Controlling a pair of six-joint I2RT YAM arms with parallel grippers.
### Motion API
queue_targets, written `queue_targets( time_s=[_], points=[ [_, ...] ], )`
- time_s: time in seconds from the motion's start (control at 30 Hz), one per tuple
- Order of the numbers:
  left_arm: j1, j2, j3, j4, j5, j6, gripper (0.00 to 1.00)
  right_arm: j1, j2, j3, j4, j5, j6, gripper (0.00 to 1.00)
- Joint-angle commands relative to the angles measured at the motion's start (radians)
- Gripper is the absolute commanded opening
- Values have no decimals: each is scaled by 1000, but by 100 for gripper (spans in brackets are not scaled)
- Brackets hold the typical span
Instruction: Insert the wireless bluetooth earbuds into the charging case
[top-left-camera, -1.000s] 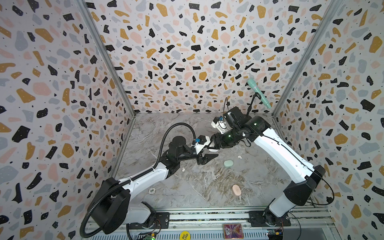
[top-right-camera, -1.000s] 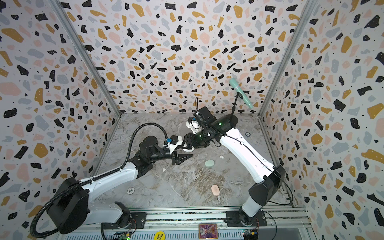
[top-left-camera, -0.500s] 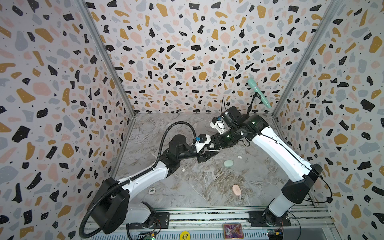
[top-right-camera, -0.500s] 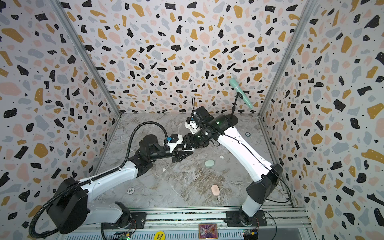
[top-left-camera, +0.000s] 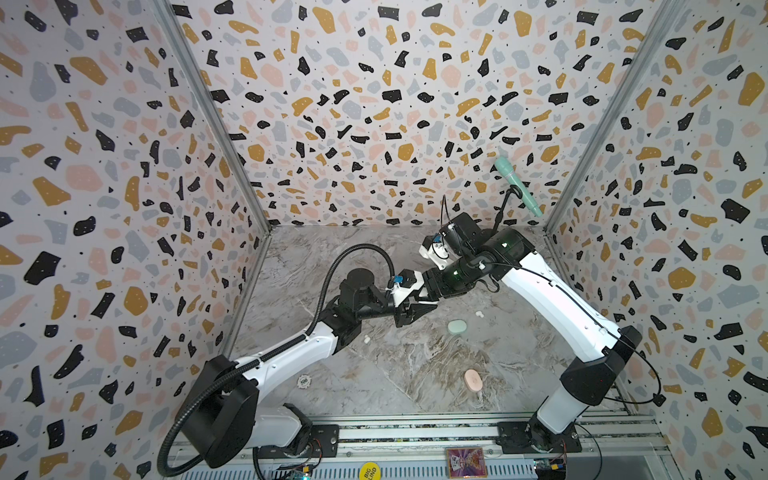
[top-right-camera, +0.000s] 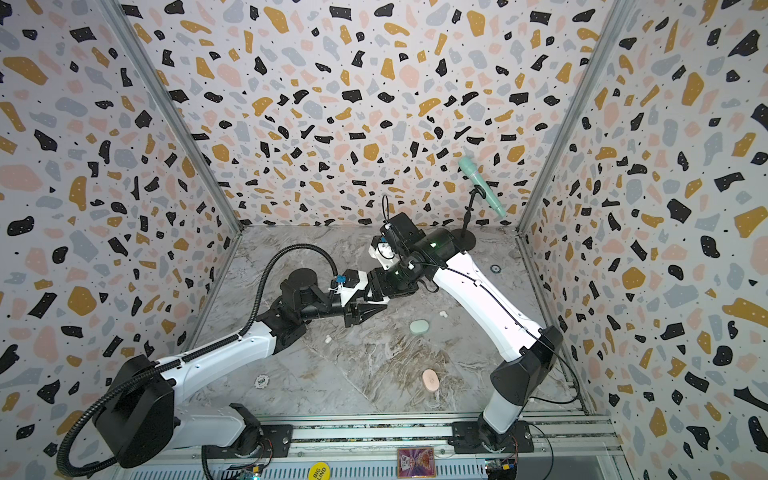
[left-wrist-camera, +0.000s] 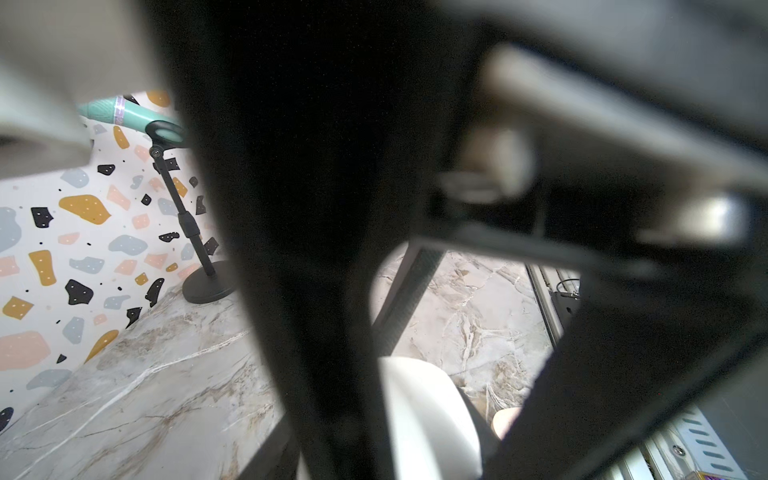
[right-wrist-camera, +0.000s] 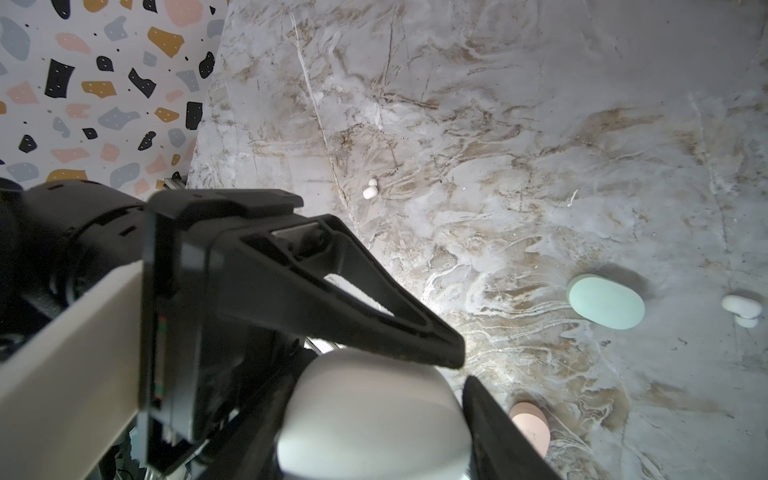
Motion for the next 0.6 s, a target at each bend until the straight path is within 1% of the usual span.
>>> queue_targets(
  time_s=[0.0,0.3,0.57],
  points=[
    [-2,-6,40,7,1,23,52,6,4,42,-34,-2,-16,52],
    [-2,-3,54,-40,3,53,46,7,13,52,-45,-4,-23,52],
    [-9,-3,71,-94,-8,90,45,7,19,52,-46,-11,-24,52]
  ],
)
